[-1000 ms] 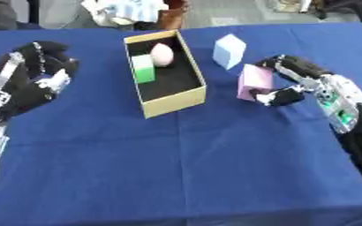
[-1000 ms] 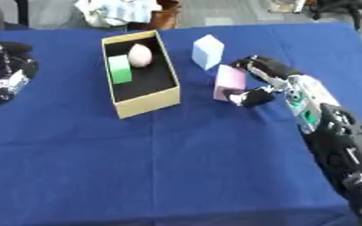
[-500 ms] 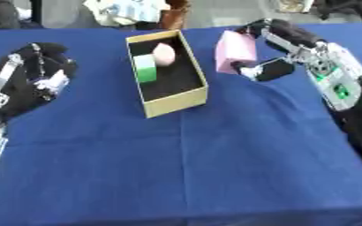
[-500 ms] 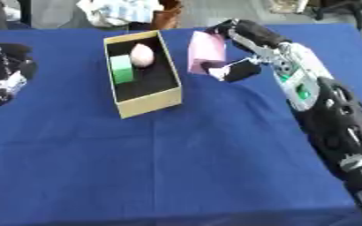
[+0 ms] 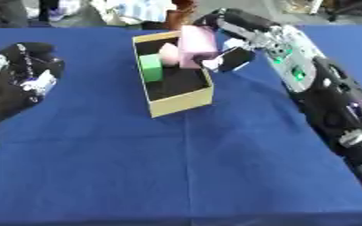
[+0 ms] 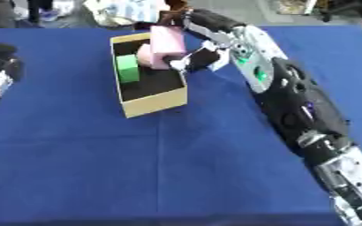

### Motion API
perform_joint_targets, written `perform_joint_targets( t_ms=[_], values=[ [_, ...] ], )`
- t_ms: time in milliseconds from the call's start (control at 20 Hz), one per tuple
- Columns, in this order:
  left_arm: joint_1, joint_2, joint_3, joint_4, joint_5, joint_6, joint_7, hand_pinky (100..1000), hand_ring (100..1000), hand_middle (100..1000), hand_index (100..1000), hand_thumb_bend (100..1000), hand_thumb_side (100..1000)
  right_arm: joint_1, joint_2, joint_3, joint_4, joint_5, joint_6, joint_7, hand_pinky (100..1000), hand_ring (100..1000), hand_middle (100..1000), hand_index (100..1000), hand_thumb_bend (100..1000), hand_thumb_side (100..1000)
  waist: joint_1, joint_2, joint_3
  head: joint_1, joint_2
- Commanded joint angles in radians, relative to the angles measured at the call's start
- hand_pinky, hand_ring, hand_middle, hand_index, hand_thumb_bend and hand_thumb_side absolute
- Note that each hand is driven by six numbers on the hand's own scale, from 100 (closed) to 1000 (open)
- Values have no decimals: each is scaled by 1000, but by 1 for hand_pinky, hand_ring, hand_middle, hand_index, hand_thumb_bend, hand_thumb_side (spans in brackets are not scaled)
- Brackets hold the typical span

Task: Pick up objects on the table and place them in the box.

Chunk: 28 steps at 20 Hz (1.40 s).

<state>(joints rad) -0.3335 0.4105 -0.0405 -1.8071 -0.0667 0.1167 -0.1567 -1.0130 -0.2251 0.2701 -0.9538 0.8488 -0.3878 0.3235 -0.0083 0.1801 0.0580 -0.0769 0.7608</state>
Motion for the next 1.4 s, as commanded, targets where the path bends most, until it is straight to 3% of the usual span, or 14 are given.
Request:
perform_joint_targets(
  t_ms=[50,250,300,450,700,950,1100,1150,1200,1400],
  values=[
    [-19,5,-1,-24,4,-1,-7,630,599,592,768,338,472,-35,29,-15,31,99,-23,-17,776,783,651,927,103,429,-5,-1,10,-16,-16],
    [-24,-2,-5,-24,7,0,-9,630,598,590,768,337,472,-42,64,-11,35,249,-41,-46,788,822,806,971,212,494,-4,1,25,-25,-22],
    [-24,-3,-6,-24,7,0,-10,630,598,590,768,337,473,-42,69,-11,36,277,-44,-55,808,857,879,984,250,523,-4,1,27,-27,-23],
    [-24,-3,-6,-22,6,0,-11,631,598,590,768,334,475,-41,73,-16,43,319,-53,-73,852,922,1000,1000,286,541,-6,2,28,-30,-25],
    [-21,-2,-5,-18,4,0,-10,631,598,587,769,333,477,-42,64,-24,54,328,-63,-78,878,958,1000,1000,296,555,-9,2,21,-29,-29],
    [-16,-1,-1,-16,3,0,-7,631,597,586,769,328,478,-52,18,-39,21,265,-54,-82,872,951,1000,1000,257,525,-9,2,10,-29,-33],
    [-12,1,0,-15,2,0,-6,632,597,586,769,327,480,-64,-34,-72,8,200,-14,-88,863,940,1000,1000,216,513,-9,2,5,-26,-33],
    [-11,1,0,-14,1,1,-6,632,597,585,769,328,478,-68,-50,-91,15,173,9,-95,858,934,990,1000,100,483,-10,3,3,-25,-34],
    [-11,2,0,-15,1,0,-7,632,597,586,769,325,481,-71,-64,-108,26,147,32,-103,857,933,988,1000,172,512,-10,3,3,-25,-35],
    [-12,1,-3,-17,-1,-1,-11,633,597,585,769,323,483,-77,-117,-167,81,88,108,-143,851,926,975,1000,132,514,-11,10,12,-26,-47]
  ],
)
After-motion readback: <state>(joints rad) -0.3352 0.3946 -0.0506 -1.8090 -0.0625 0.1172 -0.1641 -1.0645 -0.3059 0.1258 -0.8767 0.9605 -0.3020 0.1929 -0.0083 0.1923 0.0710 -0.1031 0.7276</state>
